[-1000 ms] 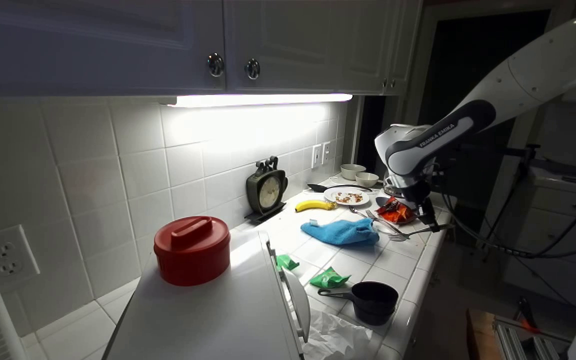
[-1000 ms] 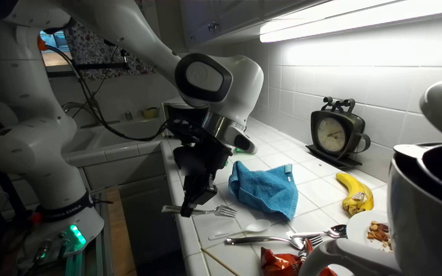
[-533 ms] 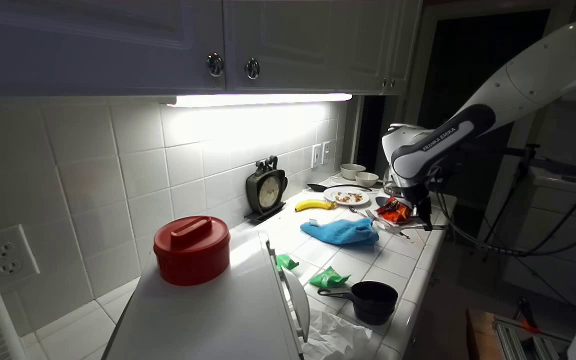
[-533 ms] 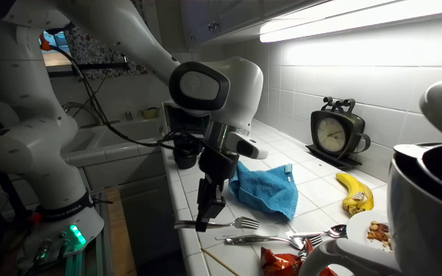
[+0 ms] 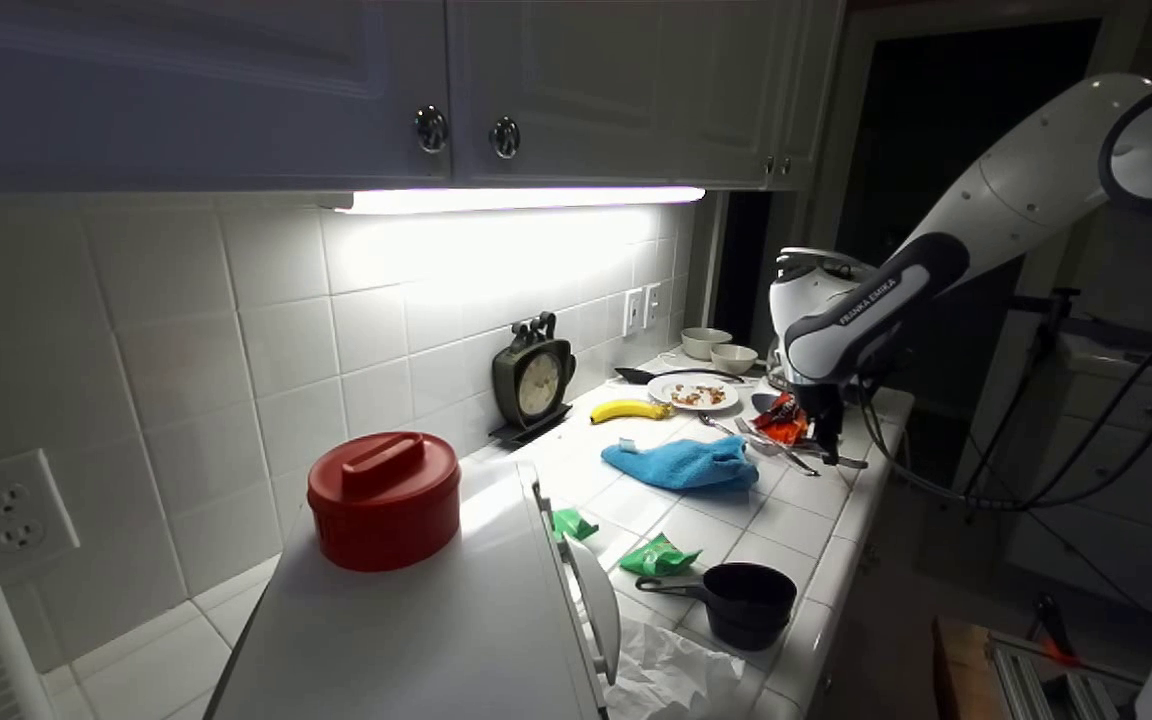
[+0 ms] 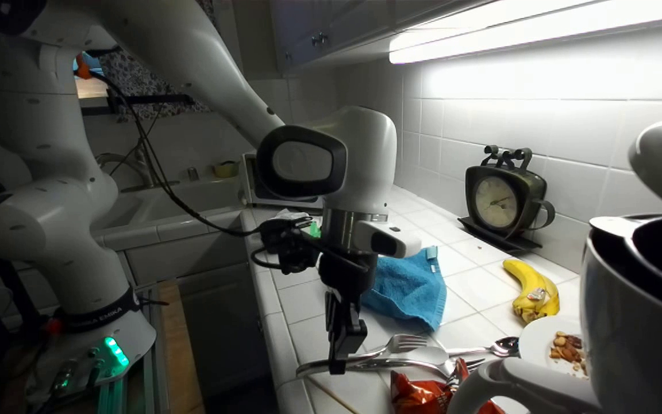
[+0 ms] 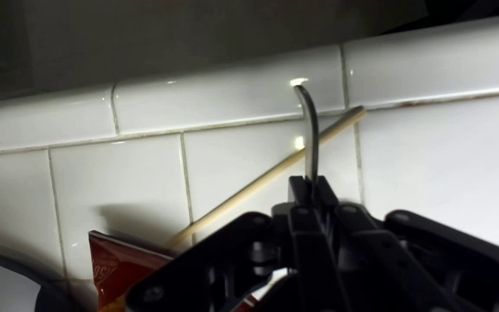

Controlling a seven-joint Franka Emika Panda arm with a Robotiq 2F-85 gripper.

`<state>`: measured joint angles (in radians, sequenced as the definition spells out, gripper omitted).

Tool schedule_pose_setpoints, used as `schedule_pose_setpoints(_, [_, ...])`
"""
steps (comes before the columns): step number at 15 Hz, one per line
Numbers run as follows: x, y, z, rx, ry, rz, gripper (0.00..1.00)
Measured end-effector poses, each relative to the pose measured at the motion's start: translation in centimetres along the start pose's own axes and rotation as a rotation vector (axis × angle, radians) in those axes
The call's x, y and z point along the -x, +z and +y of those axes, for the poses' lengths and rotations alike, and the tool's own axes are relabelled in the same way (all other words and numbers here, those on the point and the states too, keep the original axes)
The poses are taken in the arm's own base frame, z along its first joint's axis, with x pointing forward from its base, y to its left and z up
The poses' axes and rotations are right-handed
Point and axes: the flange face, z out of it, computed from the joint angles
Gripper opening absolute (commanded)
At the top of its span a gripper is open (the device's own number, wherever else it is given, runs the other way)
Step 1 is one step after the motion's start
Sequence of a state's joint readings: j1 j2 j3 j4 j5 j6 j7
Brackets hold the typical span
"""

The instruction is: Remove the fork from underneath the table

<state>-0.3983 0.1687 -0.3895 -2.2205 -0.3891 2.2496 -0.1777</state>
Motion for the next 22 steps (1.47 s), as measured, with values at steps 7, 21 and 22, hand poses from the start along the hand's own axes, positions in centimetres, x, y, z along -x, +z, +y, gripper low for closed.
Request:
schedule_pose_setpoints(7, [-1.4,0.0,0.0,-0.034,0.096,0.101,0.71])
schedule_pose_setpoints(21, [-4.1,-4.5,-1.6,-0.252,0.287,0.419,0.96])
schedule_pose_setpoints(22, [-4.3,-4.5,-2.0,-0.269,0.288,0.421,0.75])
